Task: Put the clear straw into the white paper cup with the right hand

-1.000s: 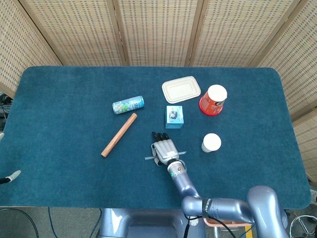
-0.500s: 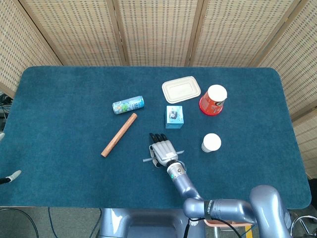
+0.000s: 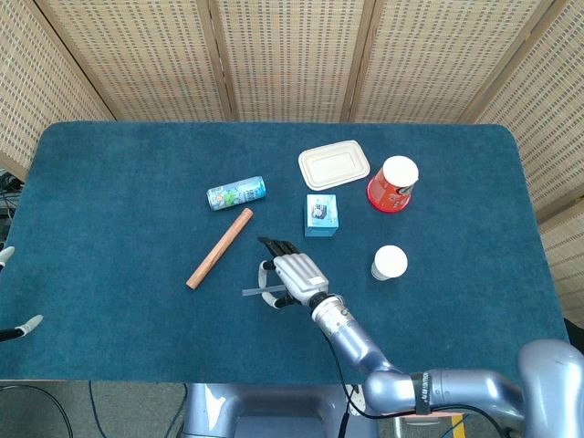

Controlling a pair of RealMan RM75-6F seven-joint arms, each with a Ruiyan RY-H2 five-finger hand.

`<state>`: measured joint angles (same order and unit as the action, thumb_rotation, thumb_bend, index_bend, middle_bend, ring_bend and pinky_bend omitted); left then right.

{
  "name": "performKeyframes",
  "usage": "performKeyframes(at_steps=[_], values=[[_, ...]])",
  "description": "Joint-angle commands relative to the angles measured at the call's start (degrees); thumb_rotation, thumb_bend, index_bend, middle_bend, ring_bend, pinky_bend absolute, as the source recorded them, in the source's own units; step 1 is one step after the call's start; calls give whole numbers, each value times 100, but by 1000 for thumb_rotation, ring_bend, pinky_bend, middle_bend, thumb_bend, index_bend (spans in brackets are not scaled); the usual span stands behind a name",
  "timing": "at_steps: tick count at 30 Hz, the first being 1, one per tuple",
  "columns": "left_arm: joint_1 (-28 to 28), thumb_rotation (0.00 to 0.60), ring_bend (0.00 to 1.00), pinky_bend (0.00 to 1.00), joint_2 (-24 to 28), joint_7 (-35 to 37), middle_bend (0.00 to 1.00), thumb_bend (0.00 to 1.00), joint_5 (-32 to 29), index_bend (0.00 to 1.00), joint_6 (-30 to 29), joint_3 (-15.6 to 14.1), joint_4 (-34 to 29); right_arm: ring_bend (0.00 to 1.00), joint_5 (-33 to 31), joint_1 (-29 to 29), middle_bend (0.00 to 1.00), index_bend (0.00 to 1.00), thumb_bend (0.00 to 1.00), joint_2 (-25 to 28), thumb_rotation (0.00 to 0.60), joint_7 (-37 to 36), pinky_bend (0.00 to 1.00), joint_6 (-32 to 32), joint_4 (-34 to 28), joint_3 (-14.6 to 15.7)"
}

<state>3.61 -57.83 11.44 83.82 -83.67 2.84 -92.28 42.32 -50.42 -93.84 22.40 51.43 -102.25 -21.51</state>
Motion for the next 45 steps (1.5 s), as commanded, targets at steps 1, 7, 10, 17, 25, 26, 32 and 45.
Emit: performKeyframes(at_steps=[1, 7, 10, 17, 25, 26, 32, 45], values=[[-8, 600, 0, 0, -4, -21, 0, 147, 20, 0, -26, -6, -14, 0, -38, 406, 10, 667, 509, 852, 600, -876, 0, -196, -758, -574], [-20, 600, 0, 0, -25, -95, 0, 147, 61, 0, -69, -23, -43, 0, -482, 889, 10, 667, 511, 1770, 600, -1972, 0, -495, -1090, -1092], [-23, 600, 0, 0, -38, -139, 0, 148, 81, 0, -81, -33, -60, 0, -567, 1185, 10, 667, 510, 2155, 600, -2693, 0, -896, -995, -1306], [-8, 600, 0, 0, -64, -241, 0, 147, 89, 0, -58, -46, -83, 0, -356, 1635, 14, 667, 510, 2450, 600, -3803, 0, -1615, -461, -1470], [11, 600, 0, 0, -93, -322, 0, 147, 34, 0, -20, -33, -87, 0, 279, 1844, 16, 667, 510, 2201, 600, -4656, 0, -2104, 331, -1436], [11, 600, 0, 0, -94, -327, 0, 147, 28, 0, -21, -30, -88, 0, 360, 1854, 16, 667, 510, 2147, 600, -4761, 0, -2141, 451, -1429], [21, 600, 0, 0, -104, -354, 0, 147, 1, 0, 2, -25, -90, 0, 740, 1858, 17, 667, 510, 1964, 600, -5143, 0, -2299, 892, -1373], [29, 600, 0, 0, -103, -358, 0, 147, -31, 0, 24, -20, -93, 0, 1303, 1809, 17, 667, 510, 1717, 600, -5696, 0, -2469, 1448, -1223]])
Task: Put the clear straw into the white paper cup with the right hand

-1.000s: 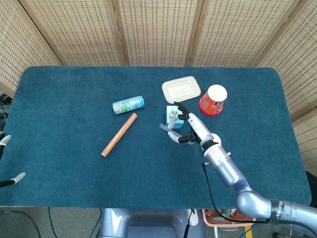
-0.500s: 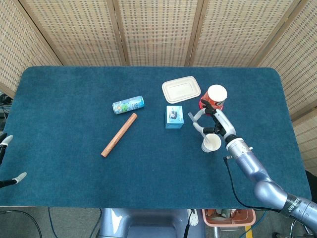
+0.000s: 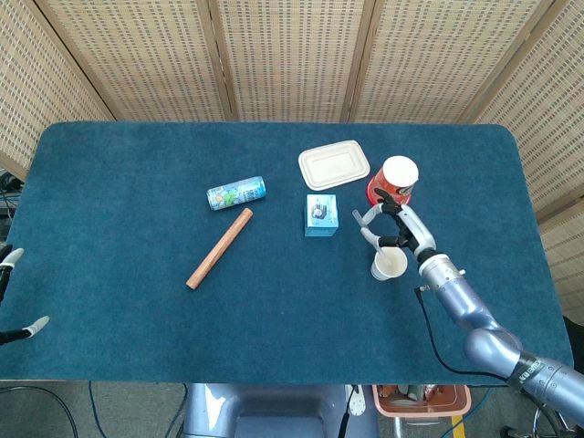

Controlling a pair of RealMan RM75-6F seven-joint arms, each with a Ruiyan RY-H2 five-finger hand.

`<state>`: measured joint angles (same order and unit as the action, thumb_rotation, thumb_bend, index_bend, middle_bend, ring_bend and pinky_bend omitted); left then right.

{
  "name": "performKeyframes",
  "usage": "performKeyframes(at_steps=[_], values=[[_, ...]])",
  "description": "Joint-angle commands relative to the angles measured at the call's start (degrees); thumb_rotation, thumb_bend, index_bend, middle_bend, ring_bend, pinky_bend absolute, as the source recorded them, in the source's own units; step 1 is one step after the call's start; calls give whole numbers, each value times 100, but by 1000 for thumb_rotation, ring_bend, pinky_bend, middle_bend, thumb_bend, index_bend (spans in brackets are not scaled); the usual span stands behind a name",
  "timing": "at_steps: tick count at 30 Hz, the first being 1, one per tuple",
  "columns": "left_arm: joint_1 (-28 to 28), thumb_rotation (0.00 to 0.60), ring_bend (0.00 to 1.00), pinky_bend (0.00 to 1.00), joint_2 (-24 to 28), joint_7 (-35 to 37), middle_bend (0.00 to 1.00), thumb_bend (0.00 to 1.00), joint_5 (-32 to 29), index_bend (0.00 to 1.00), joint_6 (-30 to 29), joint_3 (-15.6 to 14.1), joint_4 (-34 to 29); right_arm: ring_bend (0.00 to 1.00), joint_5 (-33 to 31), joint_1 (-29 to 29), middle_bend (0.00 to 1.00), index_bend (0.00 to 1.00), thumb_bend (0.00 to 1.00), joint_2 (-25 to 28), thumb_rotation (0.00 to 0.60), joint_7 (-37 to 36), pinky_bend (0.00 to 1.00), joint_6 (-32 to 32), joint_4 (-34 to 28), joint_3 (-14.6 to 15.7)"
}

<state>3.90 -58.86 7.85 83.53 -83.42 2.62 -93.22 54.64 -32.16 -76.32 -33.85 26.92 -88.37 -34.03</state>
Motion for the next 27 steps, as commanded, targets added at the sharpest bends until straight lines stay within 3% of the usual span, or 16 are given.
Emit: performKeyframes(at_steps=[1, 18, 27], values=[[1, 600, 0, 0, 0, -1, 0, 147, -3, 0, 3, 0, 2, 0, 107, -25, 17, 667, 511, -50, 600, -109, 0, -22, 95, 44], [20, 600, 0, 0, -26, -43, 0, 148, -45, 0, 48, 4, 4, 0, 490, -144, 17, 667, 511, -243, 600, -544, 0, -61, 618, 260], [28, 600, 0, 0, -44, -94, 0, 147, -51, 0, 63, -1, -11, 0, 1003, -123, 15, 668, 510, -317, 600, -940, 0, -89, 881, 358]])
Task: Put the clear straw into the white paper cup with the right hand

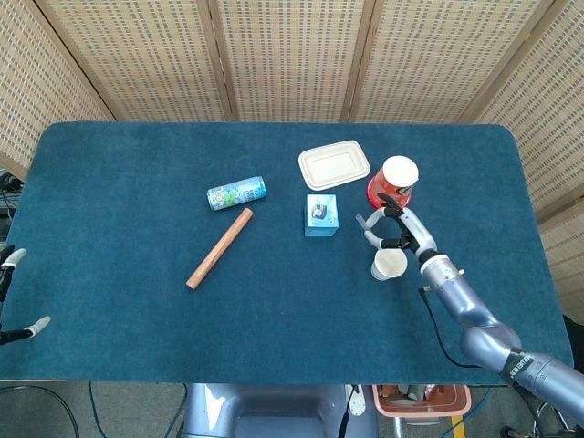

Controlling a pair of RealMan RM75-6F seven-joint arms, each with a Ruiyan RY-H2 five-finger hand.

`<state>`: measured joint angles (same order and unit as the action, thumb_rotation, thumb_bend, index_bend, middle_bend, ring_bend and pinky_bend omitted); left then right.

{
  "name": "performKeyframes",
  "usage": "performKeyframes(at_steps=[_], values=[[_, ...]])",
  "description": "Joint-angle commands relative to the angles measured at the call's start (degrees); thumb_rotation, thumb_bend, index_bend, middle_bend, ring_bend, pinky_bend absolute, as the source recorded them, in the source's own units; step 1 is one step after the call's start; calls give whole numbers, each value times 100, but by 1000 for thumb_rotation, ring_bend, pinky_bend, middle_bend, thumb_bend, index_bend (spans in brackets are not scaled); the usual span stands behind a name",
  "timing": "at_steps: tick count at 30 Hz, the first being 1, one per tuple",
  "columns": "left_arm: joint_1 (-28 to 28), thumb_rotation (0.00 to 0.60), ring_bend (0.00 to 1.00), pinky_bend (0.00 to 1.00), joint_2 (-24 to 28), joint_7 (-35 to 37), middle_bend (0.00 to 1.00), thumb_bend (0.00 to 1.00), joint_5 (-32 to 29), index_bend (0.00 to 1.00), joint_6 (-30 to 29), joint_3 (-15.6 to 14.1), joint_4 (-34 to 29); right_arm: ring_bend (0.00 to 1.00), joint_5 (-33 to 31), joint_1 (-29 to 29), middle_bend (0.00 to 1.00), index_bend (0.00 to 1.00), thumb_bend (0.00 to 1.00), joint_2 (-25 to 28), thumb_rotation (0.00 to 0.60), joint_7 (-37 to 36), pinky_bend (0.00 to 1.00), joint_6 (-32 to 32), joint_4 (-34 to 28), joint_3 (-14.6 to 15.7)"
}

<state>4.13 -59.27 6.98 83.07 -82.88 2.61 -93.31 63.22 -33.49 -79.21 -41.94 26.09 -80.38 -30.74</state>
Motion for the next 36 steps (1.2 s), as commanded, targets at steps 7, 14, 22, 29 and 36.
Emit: performKeyframes(at_steps=[7, 14, 22, 29, 36], values=[[13, 600, 0, 0, -3, -21, 0, 147, -17, 0, 23, 3, -14, 0, 821, 28, 8, 667, 510, -93, 600, -532, 0, 107, 286, 200], [10, 600, 0, 0, 16, 12, 0, 148, -32, 0, 26, 8, -26, 0, 1306, 14, 0, 667, 510, -189, 600, -1053, 0, 332, 491, 377], [9, 600, 0, 0, 13, 19, 0, 147, -21, 0, 19, 5, -12, 0, 1787, -91, 0, 574, 462, -178, 600, -1734, 0, 535, 642, 681], [0, 600, 0, 0, 21, 14, 0, 147, -9, 0, 5, -3, -16, 0, 2048, -196, 0, 525, 400, -137, 600, -2209, 0, 719, 768, 943], [2, 600, 0, 0, 22, 18, 0, 147, -1, 0, 4, -5, -10, 0, 2216, -300, 0, 495, 315, -90, 600, -2625, 0, 907, 889, 1201]])
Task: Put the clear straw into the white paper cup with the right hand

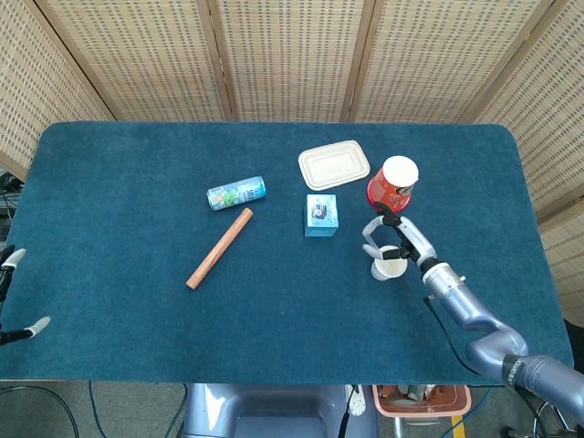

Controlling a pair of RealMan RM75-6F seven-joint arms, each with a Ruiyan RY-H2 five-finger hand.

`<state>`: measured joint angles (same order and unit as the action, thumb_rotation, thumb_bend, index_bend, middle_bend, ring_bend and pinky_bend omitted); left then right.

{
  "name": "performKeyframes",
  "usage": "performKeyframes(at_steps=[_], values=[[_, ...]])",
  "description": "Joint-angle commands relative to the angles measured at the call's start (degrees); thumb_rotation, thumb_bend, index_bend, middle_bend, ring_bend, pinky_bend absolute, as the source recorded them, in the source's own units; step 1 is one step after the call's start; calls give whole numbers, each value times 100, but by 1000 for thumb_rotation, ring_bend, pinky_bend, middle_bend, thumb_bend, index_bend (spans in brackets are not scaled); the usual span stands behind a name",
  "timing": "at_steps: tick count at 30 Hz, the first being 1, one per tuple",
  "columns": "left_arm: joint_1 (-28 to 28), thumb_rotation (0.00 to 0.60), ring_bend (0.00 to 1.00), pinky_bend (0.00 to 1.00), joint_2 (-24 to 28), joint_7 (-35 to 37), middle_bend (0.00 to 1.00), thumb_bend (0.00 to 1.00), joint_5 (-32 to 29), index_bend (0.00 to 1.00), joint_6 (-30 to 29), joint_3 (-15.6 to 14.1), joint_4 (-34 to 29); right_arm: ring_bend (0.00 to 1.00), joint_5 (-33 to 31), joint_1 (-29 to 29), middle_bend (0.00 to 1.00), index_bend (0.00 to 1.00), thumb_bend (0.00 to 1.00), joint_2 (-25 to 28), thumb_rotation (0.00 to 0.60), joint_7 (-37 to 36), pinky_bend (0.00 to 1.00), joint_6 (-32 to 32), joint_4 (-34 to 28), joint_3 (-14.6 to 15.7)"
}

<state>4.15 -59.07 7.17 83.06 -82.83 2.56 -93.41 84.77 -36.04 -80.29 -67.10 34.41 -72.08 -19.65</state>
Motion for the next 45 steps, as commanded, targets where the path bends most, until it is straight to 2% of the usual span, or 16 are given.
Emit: performKeyframes(at_steps=[1, 6, 14, 19, 23, 28, 30, 35, 41, 45], values=[[0, 600, 0, 0, 1, -2, 0, 147, 1, 0, -2, 0, 0, 0, 75, -56, 0, 482, 292, 23, 600, -145, 0, 97, 71, 119], [2, 600, 0, 0, -3, -13, 0, 147, 4, 0, 2, -3, 1, 0, 174, -119, 0, 384, 228, 56, 600, -350, 0, 261, 125, 289], [-1, 600, 0, 0, 7, 7, 0, 148, 19, 0, -9, -5, 4, 0, 483, -76, 0, 108, 152, 341, 600, -274, 0, 881, -84, 475], [-10, 600, 0, 0, 22, 41, 0, 147, 80, 0, -36, -27, 3, 0, 981, 122, 0, 64, 100, 826, 600, 224, 0, 1647, -487, 708], [-46, 600, 0, 0, 30, 70, 0, 147, 152, 0, -133, -41, 2, 0, 1305, 367, 0, 7, 28, 1185, 600, 1025, 0, 2303, -722, 879], [-115, 600, 0, 0, 14, 101, 0, 148, 264, 0, -334, -44, 34, 0, 1668, 876, 0, 0, 2, 1526, 600, 2989, 0, 3263, -848, 1061], [-139, 600, 0, 0, 6, 108, 0, 147, 308, 0, -398, -52, 41, 0, 1662, 1163, 0, 0, 6, 1578, 600, 3731, 0, 3663, -943, 1104], [-196, 600, 0, 0, -8, 101, 0, 147, 377, 0, -529, -66, 55, 0, 1543, 1904, 0, 0, 9, 1543, 600, 5008, 0, 4551, -1113, 1305], [-250, 600, 0, 0, -74, -81, 0, 147, 374, 0, -633, -62, 41, 0, 1367, 2636, 0, 0, 0, 1349, 600, 6079, 0, 5461, -1092, 1465], [-272, 600, 0, 0, -88, -113, 0, 147, 419, 0, -683, -75, 30, 0, 1254, 2848, 0, 0, 0, 1243, 600, 6374, 0, 5680, -1108, 1515]])
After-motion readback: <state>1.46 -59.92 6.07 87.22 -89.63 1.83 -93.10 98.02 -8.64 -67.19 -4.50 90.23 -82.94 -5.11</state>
